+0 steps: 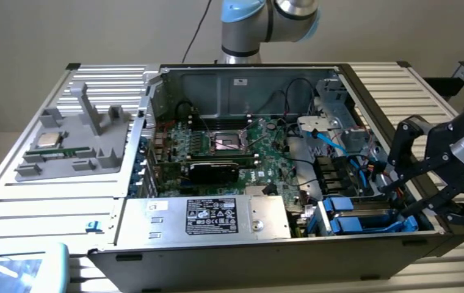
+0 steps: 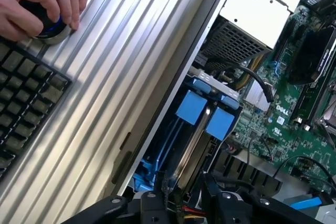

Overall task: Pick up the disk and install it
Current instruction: 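Insert the first disk wire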

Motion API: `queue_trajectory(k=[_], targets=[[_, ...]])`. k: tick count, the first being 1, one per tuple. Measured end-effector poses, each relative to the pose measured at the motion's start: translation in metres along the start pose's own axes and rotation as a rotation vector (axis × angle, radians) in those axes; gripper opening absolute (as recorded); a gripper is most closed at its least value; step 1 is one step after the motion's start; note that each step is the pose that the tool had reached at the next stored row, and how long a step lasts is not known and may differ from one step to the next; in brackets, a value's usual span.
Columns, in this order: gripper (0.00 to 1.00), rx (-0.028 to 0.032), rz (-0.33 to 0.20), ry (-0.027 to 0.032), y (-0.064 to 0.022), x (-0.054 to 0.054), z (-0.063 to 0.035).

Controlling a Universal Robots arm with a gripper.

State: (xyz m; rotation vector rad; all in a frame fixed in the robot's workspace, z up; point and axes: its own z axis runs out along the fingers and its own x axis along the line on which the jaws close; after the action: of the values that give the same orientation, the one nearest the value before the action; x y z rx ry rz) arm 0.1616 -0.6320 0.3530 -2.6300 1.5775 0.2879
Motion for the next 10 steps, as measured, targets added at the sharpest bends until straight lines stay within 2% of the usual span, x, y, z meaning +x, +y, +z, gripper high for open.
queue_trajectory(k=[4, 7, 8, 10], targets=[[0.39, 0.0, -0.027, -0.0084, -0.0012, 0.0015, 0.0038], [0.39, -0.0011, -0.044, -0.0119, -0.0022, 0.0028, 0.0068], [0.39, 0.0003, -0.049, -0.0155, -0.0024, 0.0032, 0.0073], [0.39, 0.0053, -0.057, -0.027, -0.0031, 0.0038, 0.0082]])
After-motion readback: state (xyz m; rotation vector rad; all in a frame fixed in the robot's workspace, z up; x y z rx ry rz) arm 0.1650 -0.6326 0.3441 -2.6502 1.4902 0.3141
